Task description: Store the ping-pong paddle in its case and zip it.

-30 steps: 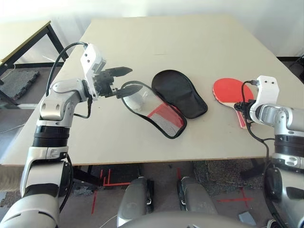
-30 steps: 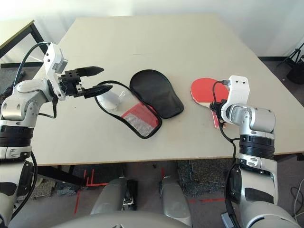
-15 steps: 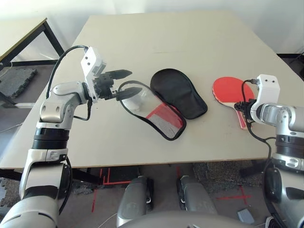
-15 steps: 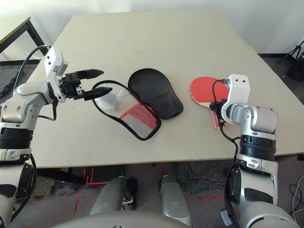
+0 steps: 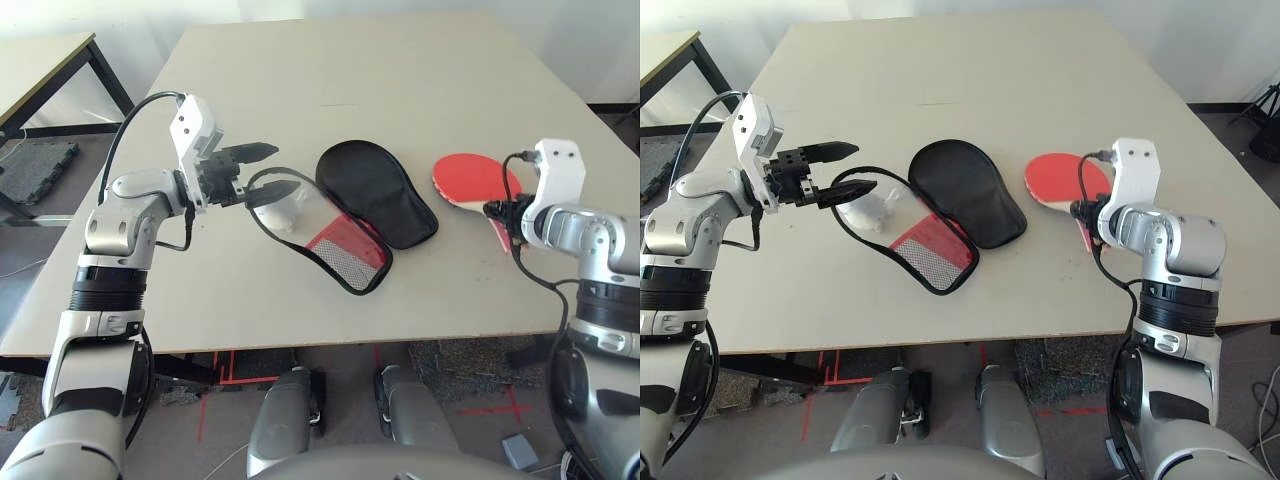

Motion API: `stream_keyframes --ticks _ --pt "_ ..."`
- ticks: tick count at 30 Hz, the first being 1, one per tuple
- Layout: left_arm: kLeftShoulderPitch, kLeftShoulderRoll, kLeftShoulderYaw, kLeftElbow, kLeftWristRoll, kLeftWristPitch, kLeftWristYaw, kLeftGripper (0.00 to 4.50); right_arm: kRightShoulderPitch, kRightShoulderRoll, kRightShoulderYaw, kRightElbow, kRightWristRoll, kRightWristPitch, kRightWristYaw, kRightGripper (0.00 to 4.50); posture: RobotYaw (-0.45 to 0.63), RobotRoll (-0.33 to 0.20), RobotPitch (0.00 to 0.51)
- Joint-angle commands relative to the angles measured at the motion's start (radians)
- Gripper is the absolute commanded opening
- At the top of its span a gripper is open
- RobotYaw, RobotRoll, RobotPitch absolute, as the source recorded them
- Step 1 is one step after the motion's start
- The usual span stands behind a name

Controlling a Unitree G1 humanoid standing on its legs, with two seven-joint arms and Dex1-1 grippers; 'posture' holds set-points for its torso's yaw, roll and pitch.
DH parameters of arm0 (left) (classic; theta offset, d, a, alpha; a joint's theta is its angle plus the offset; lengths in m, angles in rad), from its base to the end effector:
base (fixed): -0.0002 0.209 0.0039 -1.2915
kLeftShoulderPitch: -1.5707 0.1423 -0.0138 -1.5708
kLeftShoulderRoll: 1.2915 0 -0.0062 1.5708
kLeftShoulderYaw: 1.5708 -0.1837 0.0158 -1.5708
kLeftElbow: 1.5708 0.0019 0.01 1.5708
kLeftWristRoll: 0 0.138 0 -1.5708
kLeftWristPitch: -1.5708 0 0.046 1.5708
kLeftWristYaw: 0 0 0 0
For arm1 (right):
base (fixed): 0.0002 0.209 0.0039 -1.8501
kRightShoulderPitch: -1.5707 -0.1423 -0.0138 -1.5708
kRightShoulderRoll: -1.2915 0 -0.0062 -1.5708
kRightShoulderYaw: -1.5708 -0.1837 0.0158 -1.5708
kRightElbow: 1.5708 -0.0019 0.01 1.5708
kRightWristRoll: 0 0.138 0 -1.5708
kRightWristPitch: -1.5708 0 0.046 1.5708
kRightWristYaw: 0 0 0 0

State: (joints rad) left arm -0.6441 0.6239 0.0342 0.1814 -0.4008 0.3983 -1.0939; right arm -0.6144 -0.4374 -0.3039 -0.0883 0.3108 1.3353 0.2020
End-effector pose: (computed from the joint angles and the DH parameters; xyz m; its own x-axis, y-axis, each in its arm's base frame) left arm 0.2984 0.2438 0.1977 0.5014 -0.8581 -0.1108 0.8604 0.4810 0.1686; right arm 0.2690 -0.2386 0.1832 0.8552 0.0995 -0.5087 -0.0512 0.9928 0.1081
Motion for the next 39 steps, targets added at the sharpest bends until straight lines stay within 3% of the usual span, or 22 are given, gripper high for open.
stream_keyframes --ticks 1,9,23,39 --pt "-0.003 -0.002 -0.009 0.021 0.011 -0.008 -0.002 4.50 -0.030 -0.006 0.030 -0.055 0.026 0.020 0.026 1.80 0.00 0.000 0.105" --pt "0.004 -0.001 -0.005 0.017 0.009 -0.011 0.003 4.50 -0.082 0.012 0.057 -0.058 0.049 0.029 0.045 1.80 0.01 0.000 0.100" --pt "0.032 0.009 0.007 -0.014 0.002 -0.001 0.025 4.50 -0.142 0.116 0.290 0.116 0.017 -0.119 0.109 1.80 0.05 0.000 0.095" --pt "0.062 0.011 0.018 -0.051 -0.010 0.015 0.062 4.50 -0.152 0.162 0.316 0.283 -0.042 -0.236 0.107 1.80 0.07 0.000 0.094"
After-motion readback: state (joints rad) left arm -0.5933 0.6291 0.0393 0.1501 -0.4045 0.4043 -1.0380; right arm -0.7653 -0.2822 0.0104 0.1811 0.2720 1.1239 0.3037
